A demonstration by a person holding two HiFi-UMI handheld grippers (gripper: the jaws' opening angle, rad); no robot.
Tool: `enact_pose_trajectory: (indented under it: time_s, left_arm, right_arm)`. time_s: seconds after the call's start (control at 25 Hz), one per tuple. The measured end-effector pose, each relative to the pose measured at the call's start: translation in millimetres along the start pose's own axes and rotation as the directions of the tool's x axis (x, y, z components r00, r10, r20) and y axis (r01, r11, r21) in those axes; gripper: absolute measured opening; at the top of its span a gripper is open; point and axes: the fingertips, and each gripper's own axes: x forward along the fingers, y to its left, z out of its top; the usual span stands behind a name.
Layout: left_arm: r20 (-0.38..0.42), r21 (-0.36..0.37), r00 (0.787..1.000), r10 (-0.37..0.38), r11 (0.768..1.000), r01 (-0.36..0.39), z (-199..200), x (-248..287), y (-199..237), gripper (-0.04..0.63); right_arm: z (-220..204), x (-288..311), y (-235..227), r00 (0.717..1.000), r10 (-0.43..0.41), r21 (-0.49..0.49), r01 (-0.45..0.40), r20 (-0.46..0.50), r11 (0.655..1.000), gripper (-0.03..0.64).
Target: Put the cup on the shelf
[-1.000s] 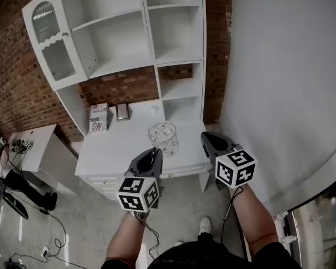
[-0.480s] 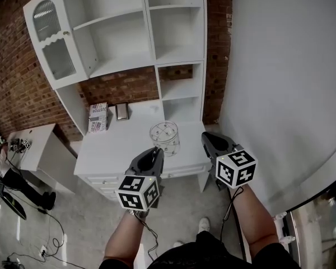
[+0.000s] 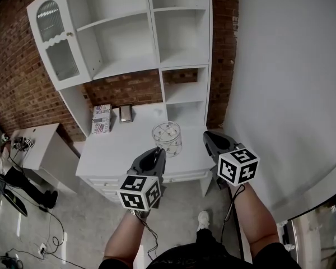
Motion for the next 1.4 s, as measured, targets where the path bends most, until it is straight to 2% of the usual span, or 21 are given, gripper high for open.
enact_pose_trajectory:
  time_s: [0.32, 0.88, 1.4]
  left_arm:
    - [0.014, 0.006, 1.000, 0.008, 1.000, -0.008, 18.2, 43.9, 6.3, 0.035]
    - [0.005, 0.033, 1.000, 0.009, 0.999, -0.009, 31.3, 153.8, 32.4, 0.035]
    - [0.049, 0.050, 0.998, 0.028, 0.998, -0.030, 64.6, 250.4, 42.5, 0.035]
  right_arm:
    - [22.1, 30.5, -38.1, 1.000, 0.016, -0.012, -0.016, 0.003, 1.000, 0.000]
    - [44.0, 108.4, -121.3, 0.999, 0.031, -0.020, -0.031, 0.016, 0.999, 0.000]
    - [73.9, 164.4, -191.2, 0.996, 0.082, -0.044, -0.081, 0.036, 0.996, 0.000]
